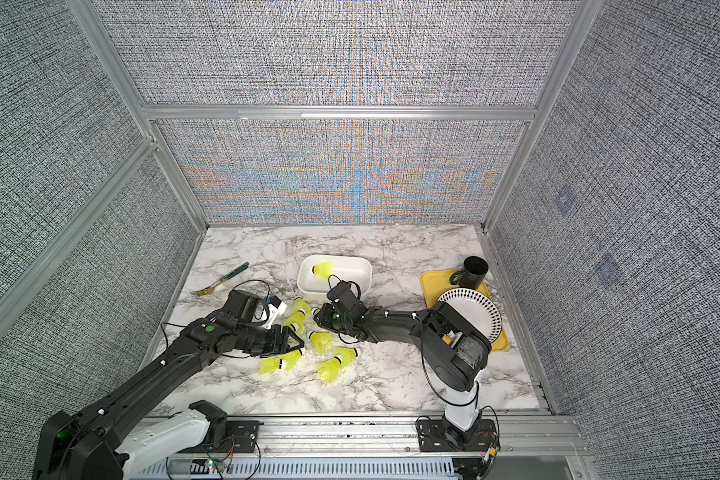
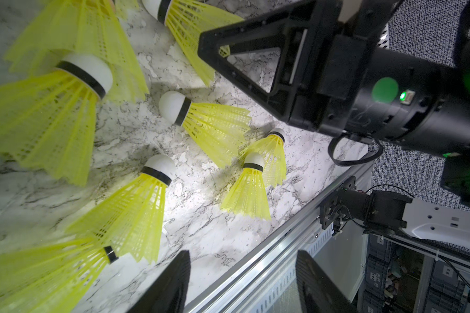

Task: Put the shuttlecocks into the storage box
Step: Pick up the shuttlecock at the center of the board.

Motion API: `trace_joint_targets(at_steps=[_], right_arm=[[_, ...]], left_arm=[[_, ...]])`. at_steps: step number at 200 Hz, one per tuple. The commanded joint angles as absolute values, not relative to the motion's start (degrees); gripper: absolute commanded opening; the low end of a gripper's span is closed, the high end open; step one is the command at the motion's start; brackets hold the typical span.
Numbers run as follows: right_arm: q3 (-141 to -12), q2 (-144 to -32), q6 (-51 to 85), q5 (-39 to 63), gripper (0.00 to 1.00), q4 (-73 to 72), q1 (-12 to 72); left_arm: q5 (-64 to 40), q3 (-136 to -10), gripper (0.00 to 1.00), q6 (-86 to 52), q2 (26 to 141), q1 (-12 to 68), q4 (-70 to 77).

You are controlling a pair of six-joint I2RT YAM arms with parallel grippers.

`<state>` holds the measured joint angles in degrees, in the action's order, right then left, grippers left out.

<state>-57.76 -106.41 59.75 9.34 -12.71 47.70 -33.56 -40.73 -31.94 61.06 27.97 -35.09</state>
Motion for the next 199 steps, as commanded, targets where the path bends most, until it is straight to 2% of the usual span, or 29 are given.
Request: trace_joint_targets(at_steps=[1, 23, 55, 75, 158, 199], right_arm=[[-58.20, -107.28, 60.99, 7.93, 0.28, -15.64, 47.81], [-59.62, -108.68, 61.00, 7.65, 0.22, -15.14, 47.81], [-60.21, -108.65, 61.00, 7.40, 0.05, -13.44, 47.86], [-60.83, -107.71, 60.74, 7.97, 0.00, -10.60, 47.90], [-63.86, -96.81, 52.39, 9.23, 0.00, 3.98, 48.43], [-69.53, -96.02, 44.85, 11.79, 0.00, 10.08, 44.67]], left_arm=[[-34.92, -41.32, 0.65, -31.20, 61.74, 28.01, -35.31], [-35.06, -41.30, 0.65, -31.20, 61.59, 27.92, -35.24], [-34.71, -40.99, 0.65, -31.38, 60.74, 27.92, -35.42], [-34.32, -41.07, 0.65, -31.55, 60.33, 27.89, -35.46], [-33.59, -43.91, 0.65, -32.79, 61.06, 27.95, -33.84], [-33.11, -49.26, 0.65, -31.36, 64.41, 27.87, -33.26]])
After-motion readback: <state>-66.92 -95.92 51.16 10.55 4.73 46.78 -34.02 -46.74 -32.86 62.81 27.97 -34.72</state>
